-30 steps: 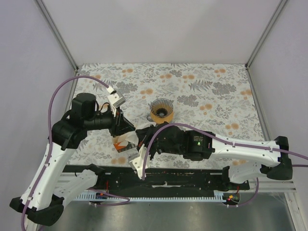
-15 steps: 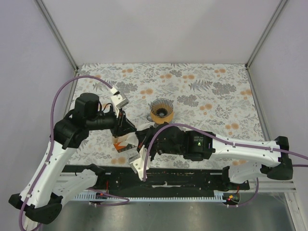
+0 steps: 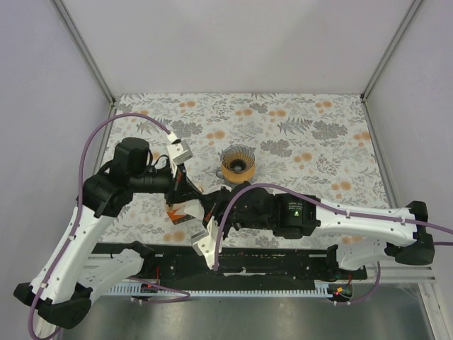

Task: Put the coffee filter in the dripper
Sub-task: Adjust the coffee filter.

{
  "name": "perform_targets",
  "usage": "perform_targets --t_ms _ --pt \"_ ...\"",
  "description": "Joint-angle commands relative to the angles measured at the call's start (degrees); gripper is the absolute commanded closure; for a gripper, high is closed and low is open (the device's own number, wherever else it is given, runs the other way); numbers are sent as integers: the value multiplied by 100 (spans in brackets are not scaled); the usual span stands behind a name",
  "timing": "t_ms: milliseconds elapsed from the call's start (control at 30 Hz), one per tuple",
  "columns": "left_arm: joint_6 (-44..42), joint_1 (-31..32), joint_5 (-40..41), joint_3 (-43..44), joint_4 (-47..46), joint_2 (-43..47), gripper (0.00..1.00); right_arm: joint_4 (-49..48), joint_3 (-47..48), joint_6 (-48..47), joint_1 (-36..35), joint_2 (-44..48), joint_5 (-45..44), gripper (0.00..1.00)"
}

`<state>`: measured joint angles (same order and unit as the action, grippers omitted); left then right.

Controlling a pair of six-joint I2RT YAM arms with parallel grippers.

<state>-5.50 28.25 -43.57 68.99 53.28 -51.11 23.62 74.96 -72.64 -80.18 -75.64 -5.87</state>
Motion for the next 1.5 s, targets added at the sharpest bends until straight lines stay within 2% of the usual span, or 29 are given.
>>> perform_targets --t_ms 0,67,167,300,533,667,800,967,1067,1233,1467 --pt "-153 102 -610 114 218 5 98 -68 63 -382 55 216 -248 100" --pt "-162 102 38 219 149 -39 98 -76 -7 -365 55 268 -283 100" --pt "-179 102 1594 483 -80 -127 98 -85 -86 -277 55 330 -275 100" --pt "-136 102 1492 808 -396 -144 98 -129 -131 -216 55 304 -283 100" --pt "-408 110 2370 923 -335 -162 98 -199 -403 -110 134 400 -477 100" --pt "-925 102 2818 862 -485 -92 98 -305 -491 31 205 453 -380 100" --pt "-989 102 2355 914 -222 -188 98 -454 -482 -65 240 331 -353 100" --pt "-488 102 1678 607 16 -268 98 -472 -315 -162 231 137 -284 100" --pt "-312 102 1641 607 -72 -303 84 -472 -271 -277 231 119 -143 100" --pt "-355 102 1414 458 -28 -390 70 -463 -183 -374 161 49 -72 100" --pt "-979 119 1667 387 376 -531 59 -437 -148 -409 134 5 -134 100"
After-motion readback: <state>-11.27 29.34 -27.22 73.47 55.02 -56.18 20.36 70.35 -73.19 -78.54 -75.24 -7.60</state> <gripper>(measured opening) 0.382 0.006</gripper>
